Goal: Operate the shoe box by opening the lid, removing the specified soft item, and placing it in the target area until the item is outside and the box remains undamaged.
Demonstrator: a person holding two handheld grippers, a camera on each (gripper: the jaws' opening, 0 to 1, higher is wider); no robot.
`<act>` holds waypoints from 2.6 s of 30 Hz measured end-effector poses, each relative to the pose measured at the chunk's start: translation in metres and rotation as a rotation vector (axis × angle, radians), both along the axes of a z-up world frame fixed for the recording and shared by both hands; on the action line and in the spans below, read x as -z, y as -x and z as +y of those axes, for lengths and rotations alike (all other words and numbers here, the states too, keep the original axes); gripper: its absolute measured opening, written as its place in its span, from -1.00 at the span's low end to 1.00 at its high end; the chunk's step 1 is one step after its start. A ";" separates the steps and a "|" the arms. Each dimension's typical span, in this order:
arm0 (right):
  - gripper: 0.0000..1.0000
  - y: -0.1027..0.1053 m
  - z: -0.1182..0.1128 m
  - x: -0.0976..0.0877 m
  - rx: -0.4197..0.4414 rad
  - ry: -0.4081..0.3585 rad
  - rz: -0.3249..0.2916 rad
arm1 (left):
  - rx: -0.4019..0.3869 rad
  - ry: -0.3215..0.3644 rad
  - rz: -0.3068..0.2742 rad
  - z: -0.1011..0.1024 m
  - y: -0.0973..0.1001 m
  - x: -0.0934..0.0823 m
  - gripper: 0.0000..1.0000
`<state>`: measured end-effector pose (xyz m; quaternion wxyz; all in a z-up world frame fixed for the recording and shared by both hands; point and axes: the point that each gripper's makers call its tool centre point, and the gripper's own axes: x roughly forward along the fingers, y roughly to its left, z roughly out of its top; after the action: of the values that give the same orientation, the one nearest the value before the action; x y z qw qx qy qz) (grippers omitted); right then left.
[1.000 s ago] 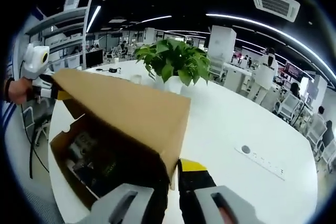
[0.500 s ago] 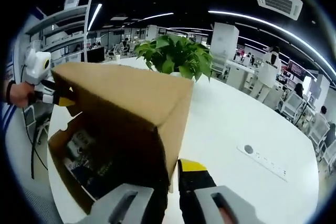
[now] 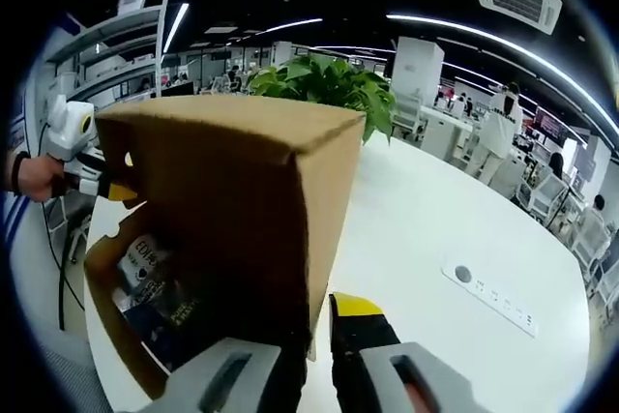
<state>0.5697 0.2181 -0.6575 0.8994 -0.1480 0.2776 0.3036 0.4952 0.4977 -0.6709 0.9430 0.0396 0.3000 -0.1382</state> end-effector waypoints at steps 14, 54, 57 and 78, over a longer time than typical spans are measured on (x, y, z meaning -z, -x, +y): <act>-0.91 -0.003 -0.002 0.013 -0.008 0.014 0.028 | -0.029 0.025 0.035 0.000 -0.001 0.012 -0.81; -1.00 -0.012 0.008 0.013 0.000 -0.019 0.075 | -0.036 0.063 0.075 0.003 -0.011 0.014 -0.84; -1.00 -0.013 0.008 0.013 -0.007 -0.014 0.086 | -0.038 0.056 0.071 0.003 -0.010 0.013 -0.85; -1.00 -0.024 0.010 0.016 -0.008 0.007 0.151 | -0.129 0.100 0.075 0.013 -0.021 0.006 -0.93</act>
<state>0.5936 0.2280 -0.6739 0.8742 -0.1288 0.3449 0.3165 0.5163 0.5105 -0.6770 0.9389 -0.0322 0.3297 -0.0932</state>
